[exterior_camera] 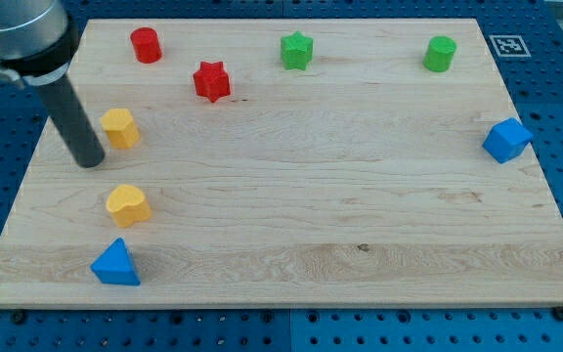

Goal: Slide the yellow heart towards the bottom center of the board

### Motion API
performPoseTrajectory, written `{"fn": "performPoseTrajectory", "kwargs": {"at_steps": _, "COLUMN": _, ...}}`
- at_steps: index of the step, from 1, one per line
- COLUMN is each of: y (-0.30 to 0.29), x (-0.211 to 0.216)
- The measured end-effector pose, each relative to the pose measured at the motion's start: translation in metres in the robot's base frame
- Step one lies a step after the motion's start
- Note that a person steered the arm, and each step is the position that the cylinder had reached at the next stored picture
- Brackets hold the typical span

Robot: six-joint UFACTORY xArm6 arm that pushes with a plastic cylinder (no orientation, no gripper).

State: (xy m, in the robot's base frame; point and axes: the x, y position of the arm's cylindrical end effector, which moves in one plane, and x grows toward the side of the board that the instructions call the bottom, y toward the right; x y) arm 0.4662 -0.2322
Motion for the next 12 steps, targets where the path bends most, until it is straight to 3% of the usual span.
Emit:
{"fn": "performPoseTrajectory", "kwargs": {"at_steps": 2, "y": 0.033, "x": 0.051}}
{"fn": "performPoseTrajectory", "kwargs": {"at_steps": 5, "y": 0.046, "x": 0.05}}
{"fn": "performPoseTrajectory", "kwargs": {"at_steps": 7, "y": 0.186, "x": 0.052}}
{"fn": "performPoseTrajectory", "kwargs": {"at_steps": 8, "y": 0.203, "x": 0.035}}
{"fn": "performPoseTrajectory", "kwargs": {"at_steps": 10, "y": 0.11, "x": 0.01}}
{"fn": "performPoseTrajectory", "kwargs": {"at_steps": 12, "y": 0.095, "x": 0.052}}
